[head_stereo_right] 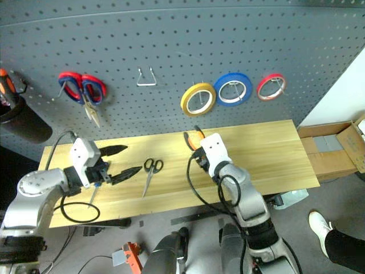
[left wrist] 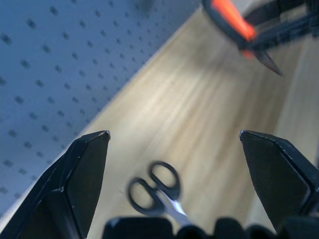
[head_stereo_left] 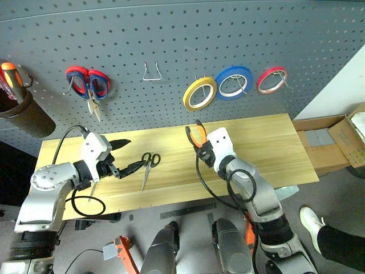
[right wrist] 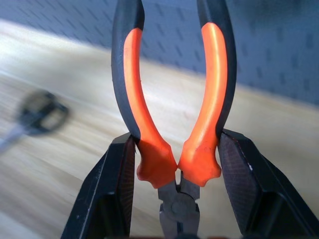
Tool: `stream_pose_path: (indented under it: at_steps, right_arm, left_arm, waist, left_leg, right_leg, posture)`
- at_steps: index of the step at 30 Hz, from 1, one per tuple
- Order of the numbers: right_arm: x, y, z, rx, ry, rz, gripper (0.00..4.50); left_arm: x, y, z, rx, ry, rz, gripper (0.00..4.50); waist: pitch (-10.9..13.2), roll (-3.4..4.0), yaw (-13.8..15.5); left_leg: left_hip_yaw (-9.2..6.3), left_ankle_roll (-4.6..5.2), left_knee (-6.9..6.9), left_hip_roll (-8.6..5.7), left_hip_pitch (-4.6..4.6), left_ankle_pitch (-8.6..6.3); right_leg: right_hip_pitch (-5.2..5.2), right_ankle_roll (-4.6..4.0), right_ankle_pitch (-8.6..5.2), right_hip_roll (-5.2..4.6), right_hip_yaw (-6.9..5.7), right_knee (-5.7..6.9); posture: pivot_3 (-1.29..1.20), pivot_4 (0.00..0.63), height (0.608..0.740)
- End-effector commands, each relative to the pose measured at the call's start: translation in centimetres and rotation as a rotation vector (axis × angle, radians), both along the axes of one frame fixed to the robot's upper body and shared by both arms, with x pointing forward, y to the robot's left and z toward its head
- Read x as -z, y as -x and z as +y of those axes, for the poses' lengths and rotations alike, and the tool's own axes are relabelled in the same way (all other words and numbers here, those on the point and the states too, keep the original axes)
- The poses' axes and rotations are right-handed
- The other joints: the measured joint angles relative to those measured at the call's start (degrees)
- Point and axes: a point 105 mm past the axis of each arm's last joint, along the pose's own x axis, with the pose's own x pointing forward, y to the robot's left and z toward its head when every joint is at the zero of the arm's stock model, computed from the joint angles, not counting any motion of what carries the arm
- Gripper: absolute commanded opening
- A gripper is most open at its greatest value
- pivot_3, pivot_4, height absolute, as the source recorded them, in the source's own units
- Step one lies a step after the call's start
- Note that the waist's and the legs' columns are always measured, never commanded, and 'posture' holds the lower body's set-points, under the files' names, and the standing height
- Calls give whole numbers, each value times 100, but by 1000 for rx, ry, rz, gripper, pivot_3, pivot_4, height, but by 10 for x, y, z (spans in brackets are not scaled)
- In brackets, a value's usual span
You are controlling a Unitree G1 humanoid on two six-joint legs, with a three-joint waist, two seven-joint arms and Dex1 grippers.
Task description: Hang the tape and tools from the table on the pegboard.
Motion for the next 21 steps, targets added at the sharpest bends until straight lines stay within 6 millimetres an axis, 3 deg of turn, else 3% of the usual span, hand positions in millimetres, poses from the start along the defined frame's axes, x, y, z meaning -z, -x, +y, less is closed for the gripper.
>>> stream_pose_path:
  at_steps: [1, 6, 11, 16, 21]
  right_arm:
    - [-45, 24, 18, -113, -69, -148, 2088]
    - [-99, 36, 29, -165, -113, -353, 2079]
    - [-153, 23, 38, -194, -160, -488, 2075]
    - [-192, 3, 52, -214, -210, -564, 2072]
    - [-217, -8, 67, -246, -247, -623, 2071]
  left_arm:
    - [-18, 4, 3, -27, 50, -57, 4500]
    - [-30, 5, 8, -91, 151, -90, 4500]
    - [-32, 6, 8, -126, 235, -81, 4500]
    - [-36, 6, 4, -121, 239, -85, 4500]
    - [-46, 6, 1, -112, 239, -108, 4500]
  waist:
    - [0, 0, 5]
    - [1, 0, 33]
    - [2, 0, 29]
    - [3, -1, 28]
    - [10, -3, 42]
  left_leg:
    - [1, 2, 1, 5, 0, -1]
    - [10, 2, 4, 33, 0, -2]
    - [20, -3, 4, 61, 1, -2]
    - [27, -10, 3, 67, 1, -1]
    - [33, -10, -1, 68, 0, -2]
  right_leg:
    - [-1, -5, 3, 2, -2, 0]
    - [-1, -20, 12, 16, -9, -2]
    - [-12, -43, 31, 46, -6, -6]
    - [-21, -53, 39, 48, -6, -3]
    - [-24, -53, 40, 48, -5, -6]
  posture:
    - [-118, 318, 740]
    - [-119, 325, 740]
    - [-119, 324, 740]
    - [-104, 330, 740]
    - [-73, 343, 740]
